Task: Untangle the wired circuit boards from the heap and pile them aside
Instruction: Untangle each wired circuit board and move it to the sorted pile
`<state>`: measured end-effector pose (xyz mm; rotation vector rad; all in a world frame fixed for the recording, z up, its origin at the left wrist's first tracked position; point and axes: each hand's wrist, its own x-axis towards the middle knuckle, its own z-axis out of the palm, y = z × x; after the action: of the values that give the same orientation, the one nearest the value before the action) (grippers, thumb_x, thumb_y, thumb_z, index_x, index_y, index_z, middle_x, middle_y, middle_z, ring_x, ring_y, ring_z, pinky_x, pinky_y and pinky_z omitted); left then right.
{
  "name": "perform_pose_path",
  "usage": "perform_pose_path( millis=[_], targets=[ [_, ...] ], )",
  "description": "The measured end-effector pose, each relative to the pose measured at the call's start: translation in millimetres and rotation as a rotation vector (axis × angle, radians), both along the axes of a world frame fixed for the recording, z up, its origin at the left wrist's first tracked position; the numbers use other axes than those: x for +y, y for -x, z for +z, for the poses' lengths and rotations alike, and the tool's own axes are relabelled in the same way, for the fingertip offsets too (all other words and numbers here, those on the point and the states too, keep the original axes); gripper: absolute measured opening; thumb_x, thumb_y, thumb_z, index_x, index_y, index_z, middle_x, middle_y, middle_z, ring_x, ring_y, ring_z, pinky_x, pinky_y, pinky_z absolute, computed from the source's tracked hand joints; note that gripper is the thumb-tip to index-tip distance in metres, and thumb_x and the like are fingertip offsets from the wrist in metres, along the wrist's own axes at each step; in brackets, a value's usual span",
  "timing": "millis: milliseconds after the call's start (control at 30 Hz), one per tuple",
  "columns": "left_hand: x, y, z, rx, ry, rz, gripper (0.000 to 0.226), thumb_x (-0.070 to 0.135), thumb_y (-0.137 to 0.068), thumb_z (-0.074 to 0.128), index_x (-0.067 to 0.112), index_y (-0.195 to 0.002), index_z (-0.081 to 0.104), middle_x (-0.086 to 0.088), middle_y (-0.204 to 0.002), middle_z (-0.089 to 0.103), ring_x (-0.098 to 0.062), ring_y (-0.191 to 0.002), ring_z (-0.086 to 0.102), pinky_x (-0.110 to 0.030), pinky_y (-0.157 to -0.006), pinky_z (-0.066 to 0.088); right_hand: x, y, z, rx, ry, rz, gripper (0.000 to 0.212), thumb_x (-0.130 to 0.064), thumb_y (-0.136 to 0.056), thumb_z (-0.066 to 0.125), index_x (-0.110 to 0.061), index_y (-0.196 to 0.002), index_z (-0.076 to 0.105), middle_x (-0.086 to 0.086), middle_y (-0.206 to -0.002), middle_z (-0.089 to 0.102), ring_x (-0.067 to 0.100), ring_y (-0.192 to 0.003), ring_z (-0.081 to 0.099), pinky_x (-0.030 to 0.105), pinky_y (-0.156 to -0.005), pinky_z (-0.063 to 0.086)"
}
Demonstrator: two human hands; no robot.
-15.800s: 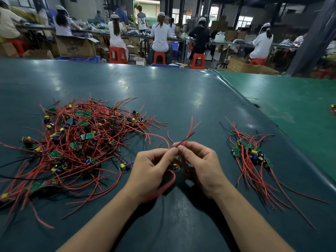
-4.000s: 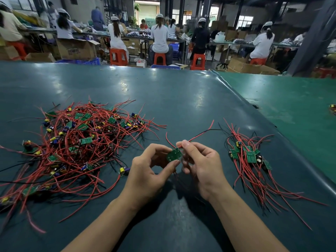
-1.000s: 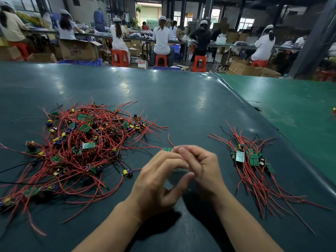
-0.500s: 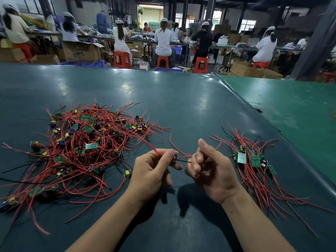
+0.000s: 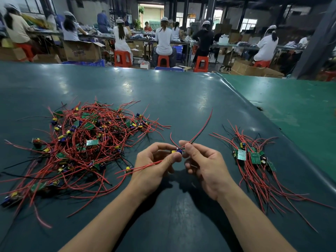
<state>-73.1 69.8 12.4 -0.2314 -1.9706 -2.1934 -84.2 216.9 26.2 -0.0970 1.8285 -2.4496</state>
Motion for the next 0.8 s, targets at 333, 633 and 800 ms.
perform_pose_path(
  millis=[333,633,800],
  targets=[
    [0.4,-0.1,4.7,-0.045,-0.035,-0.105,0.032,0.019,-0.066,0.078,0.003,-0.093,0.069,-0.004,-0.071,0.073,-0.002,-0.053,0.06,-0.011,-0.051,0.042,-0.5,4.5,-6.0,-0.019,-0.008,-0.079,0.005,-0.015,-0.08,0.075,-0.013,-0.079,0.08,0.006,-0.068,0.067,0.01,-0.046,0.044,0.018,-0.043,0.034],
    [-7.2,1.2,2.2,-0.079,-0.044,-0.14,0.022,0.018,-0.069,0.084,0.008,-0.083,0.071,-0.009,-0.069,0.07,-0.006,-0.055,0.057,-0.013,-0.052,0.041,1.2,2.9,-4.8,-0.014,0.015,-0.023,0.008,-0.01,-0.084,0.072,-0.018,-0.084,0.068,0.001,-0.075,0.067,0.012,-0.048,0.05,0.021,-0.041,0.038],
    [-5.9,2.1,2.3,-0.097,-0.056,-0.144,0.017,0.019,-0.068,0.078,0.009,-0.079,0.07,-0.01,-0.067,0.069,-0.006,-0.054,0.056,-0.013,-0.052,0.04,-1.3,3.5,-7.0,0.161,-0.07,-0.117,0.011,-0.002,-0.087,0.068,-0.009,-0.087,0.06,0.002,-0.068,0.069,0.014,-0.051,0.059,0.023,-0.041,0.045]
  ],
)
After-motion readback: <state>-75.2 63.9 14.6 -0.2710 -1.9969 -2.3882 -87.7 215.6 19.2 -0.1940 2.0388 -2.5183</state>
